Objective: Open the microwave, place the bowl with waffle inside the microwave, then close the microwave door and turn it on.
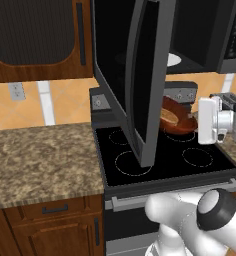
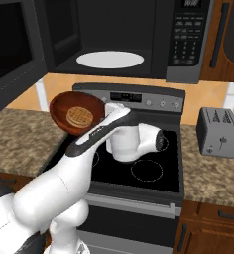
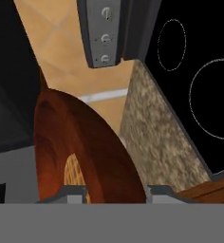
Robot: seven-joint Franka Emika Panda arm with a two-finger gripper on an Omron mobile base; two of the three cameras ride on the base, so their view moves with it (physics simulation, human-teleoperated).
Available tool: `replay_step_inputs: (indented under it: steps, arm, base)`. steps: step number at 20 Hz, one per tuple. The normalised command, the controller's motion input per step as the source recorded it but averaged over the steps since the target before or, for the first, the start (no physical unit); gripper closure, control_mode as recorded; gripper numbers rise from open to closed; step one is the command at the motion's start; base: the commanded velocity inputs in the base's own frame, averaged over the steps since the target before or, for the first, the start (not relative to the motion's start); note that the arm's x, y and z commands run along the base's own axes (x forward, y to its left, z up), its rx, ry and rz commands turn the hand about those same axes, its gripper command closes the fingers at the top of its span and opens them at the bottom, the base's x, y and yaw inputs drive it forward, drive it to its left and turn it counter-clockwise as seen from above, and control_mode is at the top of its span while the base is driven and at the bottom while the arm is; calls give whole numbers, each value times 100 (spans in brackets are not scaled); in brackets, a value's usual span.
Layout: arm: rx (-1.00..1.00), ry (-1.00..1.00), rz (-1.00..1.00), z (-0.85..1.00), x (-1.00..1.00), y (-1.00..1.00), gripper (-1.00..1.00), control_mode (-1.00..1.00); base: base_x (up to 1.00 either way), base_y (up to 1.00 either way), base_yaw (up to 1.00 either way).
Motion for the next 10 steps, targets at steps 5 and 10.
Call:
replay_step_inputs:
  steps: [5, 10]
  arm:
    - [-8, -8, -29, 87, -33, -47, 100, -100]
    - [-11, -6, -25, 100, 1, -20, 100, -100]
  base:
    - [0, 0, 0]
    - [0, 0, 0]
